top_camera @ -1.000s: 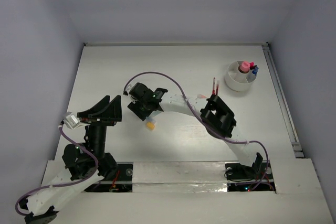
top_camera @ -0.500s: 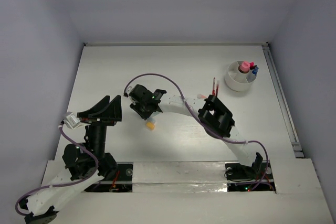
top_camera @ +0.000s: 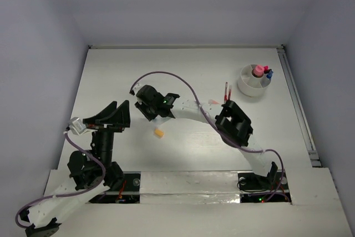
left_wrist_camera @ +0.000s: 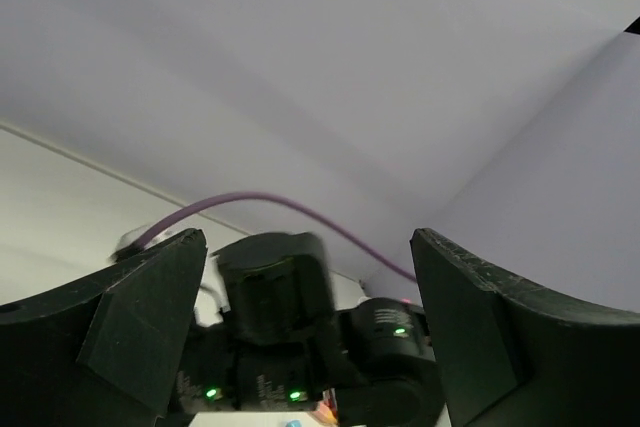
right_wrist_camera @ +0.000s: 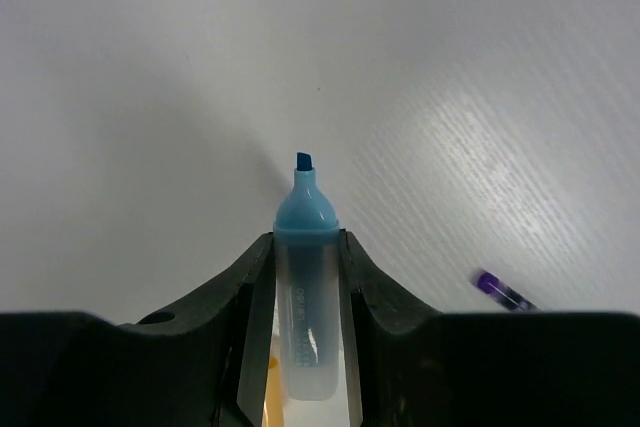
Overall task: Sort the stationery into containers
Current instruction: Pick up the pen from the center of the board.
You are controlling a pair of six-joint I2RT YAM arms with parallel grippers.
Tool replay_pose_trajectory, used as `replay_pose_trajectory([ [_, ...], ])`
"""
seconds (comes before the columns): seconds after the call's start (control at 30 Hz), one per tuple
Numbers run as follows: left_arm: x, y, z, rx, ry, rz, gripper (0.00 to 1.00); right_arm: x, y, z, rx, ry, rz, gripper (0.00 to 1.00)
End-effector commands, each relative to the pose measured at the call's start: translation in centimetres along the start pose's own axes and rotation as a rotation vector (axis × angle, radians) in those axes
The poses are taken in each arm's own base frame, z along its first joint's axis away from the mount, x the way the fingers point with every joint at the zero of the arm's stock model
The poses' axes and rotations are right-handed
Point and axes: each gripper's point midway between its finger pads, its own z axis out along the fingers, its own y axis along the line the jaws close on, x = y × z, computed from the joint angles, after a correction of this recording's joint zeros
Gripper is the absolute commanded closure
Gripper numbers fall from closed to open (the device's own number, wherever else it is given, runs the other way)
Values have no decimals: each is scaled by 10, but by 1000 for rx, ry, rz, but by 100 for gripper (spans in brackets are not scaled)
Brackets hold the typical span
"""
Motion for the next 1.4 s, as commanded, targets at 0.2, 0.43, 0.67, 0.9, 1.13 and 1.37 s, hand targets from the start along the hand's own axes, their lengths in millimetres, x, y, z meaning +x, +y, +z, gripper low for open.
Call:
replay_pose_trajectory([
  [0.2, 13, -1, 8, -17, 23, 46, 22, -115, -55, -126, 107, -456, 197, 100],
  [0.43, 65, -25, 27, 53, 188, 164, 23, -95, -125, -175, 166, -551, 385, 100],
  [0.67, 142, -57, 34, 202, 421, 216, 34, -80, -153, -215, 218, -677, 482, 100],
  [0.9, 188, -78, 30, 314, 579, 136, 34, -75, -139, -225, 127, -725, 512, 100],
  [1.13, 188, -63, 38, 376, 636, 2, 30, -75, -132, -226, 89, -710, 493, 100],
  [1.37, 194, -57, 37, 397, 693, -46, 30, -80, -111, -225, -34, -700, 496, 100],
])
